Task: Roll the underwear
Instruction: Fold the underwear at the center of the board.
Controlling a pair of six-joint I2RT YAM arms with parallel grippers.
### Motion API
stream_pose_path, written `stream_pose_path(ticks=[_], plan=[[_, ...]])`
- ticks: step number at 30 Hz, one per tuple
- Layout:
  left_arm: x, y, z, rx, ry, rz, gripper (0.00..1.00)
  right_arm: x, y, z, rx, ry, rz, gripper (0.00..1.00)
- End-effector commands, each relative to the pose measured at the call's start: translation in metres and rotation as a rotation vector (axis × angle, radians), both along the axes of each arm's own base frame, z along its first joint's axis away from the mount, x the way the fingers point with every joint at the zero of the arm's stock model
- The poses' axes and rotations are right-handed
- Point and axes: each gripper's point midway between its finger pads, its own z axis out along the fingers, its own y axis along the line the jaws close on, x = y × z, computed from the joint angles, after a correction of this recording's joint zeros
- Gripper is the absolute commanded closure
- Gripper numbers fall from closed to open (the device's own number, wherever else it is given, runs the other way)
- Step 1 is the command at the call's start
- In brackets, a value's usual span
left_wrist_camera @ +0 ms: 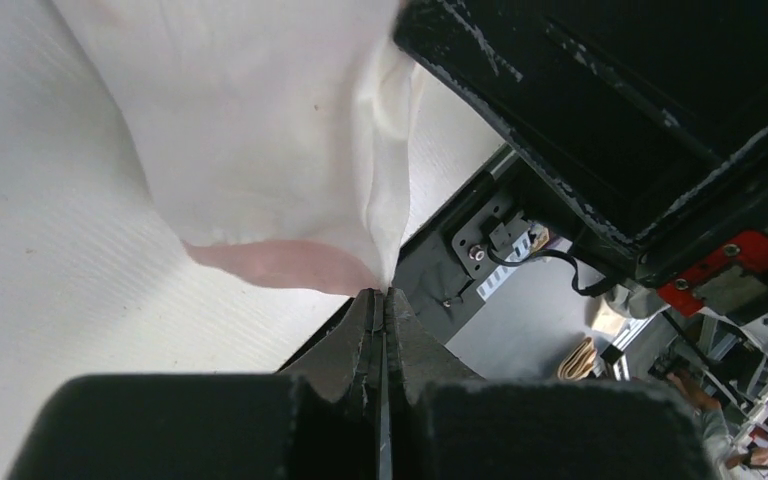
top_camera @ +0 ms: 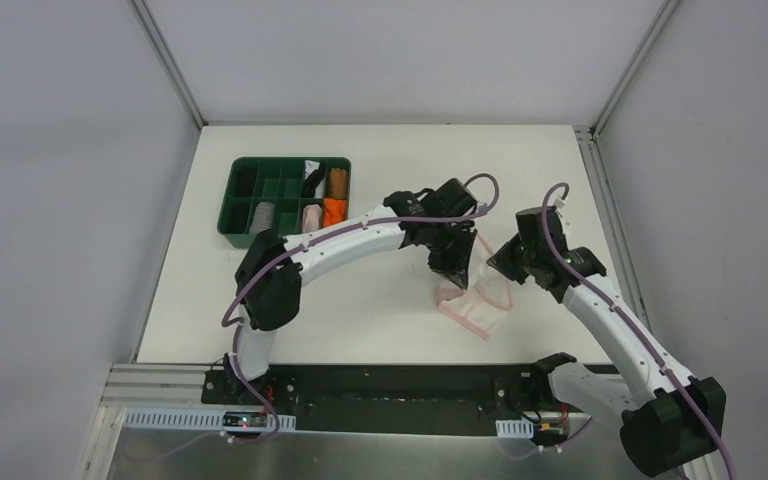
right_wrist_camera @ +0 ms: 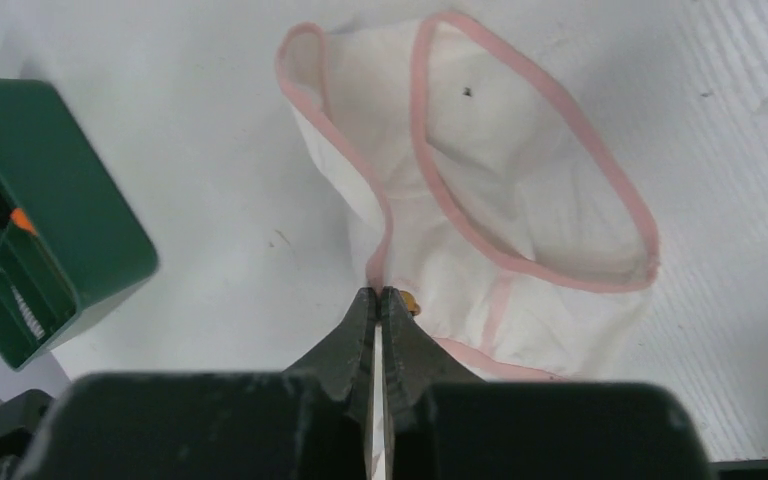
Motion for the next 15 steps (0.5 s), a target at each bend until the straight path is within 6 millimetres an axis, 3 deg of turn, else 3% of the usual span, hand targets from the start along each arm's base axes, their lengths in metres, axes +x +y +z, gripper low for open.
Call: stream_pose_path(ticks=[1,8,15], plan=[[-0.02,-0.013,-0.012,0.016,0.054,-0.061,1.0,-0.018,-0.018,-0.023,-0.02,0.05,-0.063,1.0],[-0.032,-0.029,-0.029,0.039,0.082,-0.085,1.0,-0.032,-0.03,-0.051,-0.036,0.107,-0.09,1.0],[-0.031,-0.033,-0.033,0.044,0.089,-0.075,1.0,-0.034,-0.033,-0.062,-0.045,0.135,-0.098,1.0]])
